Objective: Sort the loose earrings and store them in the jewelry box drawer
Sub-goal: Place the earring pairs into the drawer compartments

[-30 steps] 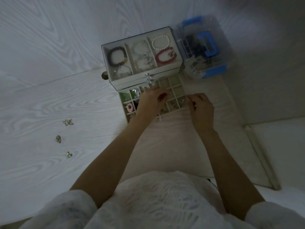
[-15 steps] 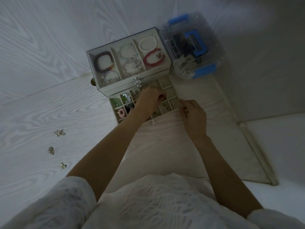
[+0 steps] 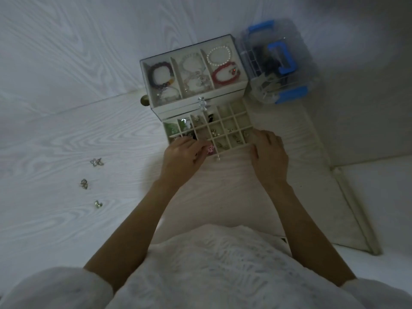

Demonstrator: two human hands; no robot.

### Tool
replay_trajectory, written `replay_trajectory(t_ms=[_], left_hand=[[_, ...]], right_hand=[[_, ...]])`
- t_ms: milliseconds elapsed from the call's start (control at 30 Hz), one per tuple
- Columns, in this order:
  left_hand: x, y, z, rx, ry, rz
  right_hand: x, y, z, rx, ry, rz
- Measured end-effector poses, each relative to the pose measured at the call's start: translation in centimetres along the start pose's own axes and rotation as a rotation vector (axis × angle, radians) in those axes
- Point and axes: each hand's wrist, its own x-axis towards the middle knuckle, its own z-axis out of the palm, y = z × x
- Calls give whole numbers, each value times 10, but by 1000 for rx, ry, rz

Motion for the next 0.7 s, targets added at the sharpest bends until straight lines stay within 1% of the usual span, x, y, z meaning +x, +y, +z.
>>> replay_trajectory(t_ms=[100,167,233,300,367,467,567,633,700], left_hand=[[-48,-15,-23,-30,-29,-218],[-78,-25,-34,-83,-69,-409],[-115,-39,-49,-92,-73,-618],[-145,-49,-59,-74,-54,-787],[-170,-55,-70,-84,25,-951],[-196,-67,-82,-102,147,-1172],[-209,-79,-87,-114,208,-1294],[-210,-88,-88,-115,213,-1303],[-208,-96,-89,-107,194,-1267]], right_hand=[[-14,-23,0,-36,59,-145],[-24,-43,2,-47,23,-244],[-35,-74,14,-2,-97,-366],[-41,-100,28,90,-232,-465],[-44,-127,47,156,-385,-561],[-39,-172,76,115,-568,-696],[-28,-217,105,139,-653,-751],[-19,-243,124,166,-678,-736],[-11,-265,139,175,-673,-716]])
